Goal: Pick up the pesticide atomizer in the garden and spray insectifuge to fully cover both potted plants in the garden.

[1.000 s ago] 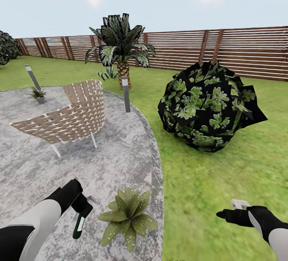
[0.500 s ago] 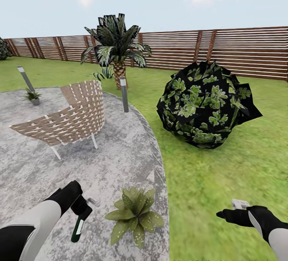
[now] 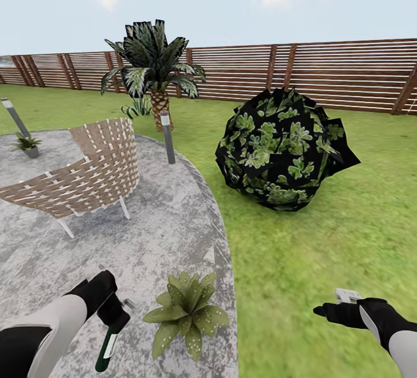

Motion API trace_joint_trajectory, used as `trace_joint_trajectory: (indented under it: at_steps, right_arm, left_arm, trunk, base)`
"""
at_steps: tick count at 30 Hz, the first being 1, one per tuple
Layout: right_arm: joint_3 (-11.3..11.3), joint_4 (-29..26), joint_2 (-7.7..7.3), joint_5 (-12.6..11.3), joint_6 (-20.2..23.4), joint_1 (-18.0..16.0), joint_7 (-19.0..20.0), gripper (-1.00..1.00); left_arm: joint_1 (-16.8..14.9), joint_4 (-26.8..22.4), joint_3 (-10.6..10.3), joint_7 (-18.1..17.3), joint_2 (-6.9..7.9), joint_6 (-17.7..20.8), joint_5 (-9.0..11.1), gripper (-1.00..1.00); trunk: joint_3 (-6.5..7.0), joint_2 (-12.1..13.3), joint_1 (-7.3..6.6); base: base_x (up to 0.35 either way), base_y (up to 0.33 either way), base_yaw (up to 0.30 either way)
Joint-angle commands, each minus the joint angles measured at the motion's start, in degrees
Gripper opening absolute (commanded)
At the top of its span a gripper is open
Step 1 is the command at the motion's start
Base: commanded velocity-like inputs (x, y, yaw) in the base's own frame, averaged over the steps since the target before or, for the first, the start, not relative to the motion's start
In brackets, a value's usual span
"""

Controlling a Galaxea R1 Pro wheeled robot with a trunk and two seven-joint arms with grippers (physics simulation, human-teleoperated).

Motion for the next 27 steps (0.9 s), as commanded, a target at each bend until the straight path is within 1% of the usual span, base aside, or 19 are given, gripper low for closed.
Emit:
trace_joint_trajectory:
  at_steps: [1,3,6,8,12,15,19,22,25,27]
  right_arm:
    - [-0.49,-0.1,0.03,0.61,0.28,-0.03,0.4,1.0]
    - [-0.49,-0.1,0.03,0.61,0.28,-0.03,0.4,1.0]
    - [-0.49,-0.1,0.03,0.61,0.28,-0.03,0.4,1.0]
    - [-0.49,-0.1,0.03,0.61,0.28,-0.01,0.4,1.0]
    - [-0.49,-0.1,0.03,0.61,0.28,-0.03,0.4,1.0]
    - [-0.49,-0.1,0.03,0.61,0.28,-0.03,0.4,1.0]
    - [-0.49,-0.1,0.03,0.61,0.28,-0.02,0.4,1.0]
    - [-0.46,-0.1,0.03,0.61,0.28,-0.02,0.29,1.0]
    - [-0.41,-0.1,0.03,0.74,0.28,-0.03,0.24,1.0]
    - [-0.4,-0.09,0.03,0.92,0.28,-0.01,0.23,1.0]
  left_arm:
    - [0.0,0.17,-0.56,-0.33,0.05,0.3,-0.19,-1.0]
    - [0.0,1.68,-0.76,-0.28,0.06,0.31,-1.97,-1.0]
    - [0.0,2.96,-0.82,-0.25,0.07,0.31,-4.12,-1.0]
    - [0.0,3.63,-0.83,-0.24,0.07,0.31,-4.62,-1.0]
    - [0.0,3.87,-0.78,-0.24,0.07,0.31,-4.9,-1.0]
    - [0.0,3.71,-0.64,-0.19,0.07,0.26,-4.87,-1.0]
    - [0.0,1.6,-0.44,-0.13,0.07,0.22,-4.75,-1.0]
    - [0.0,0.49,0.0,-0.22,0.14,0.21,-4.14,-1.0]
    - [0.0,0.35,1.13,-0.17,0.15,0.15,-2.3,-1.0]
    - [0.0,0.33,1.96,-0.18,0.09,0.14,-0.57,-1.0]
  trunk:
    - [-0.05,-0.02,-0.01]
    - [-0.05,-0.02,-0.01]
    - [-0.05,-0.02,-0.01]
    - [-0.05,-0.02,-0.01]
    - [-0.05,-0.02,-0.01]
    - [-0.05,-0.02,-0.01]
    - [-0.05,-0.02,-0.01]
    - [-0.1,-0.02,-0.01]
    - [-0.24,-0.02,-0.01]
    - [-0.34,-0.02,-0.01]
  base:
    - [0.0,0.0,0.0]
    - [0.0,0.0,0.0]
    - [0.0,0.0,0.0]
    - [0.0,0.0,0.0]
    - [0.0,0.0,0.0]
    - [0.0,0.0,0.0]
    - [0.0,0.0,0.0]
    - [0.0,0.0,0.041]
    - [0.0,0.0,0.135]
    - [0.0,0.0,0.173]
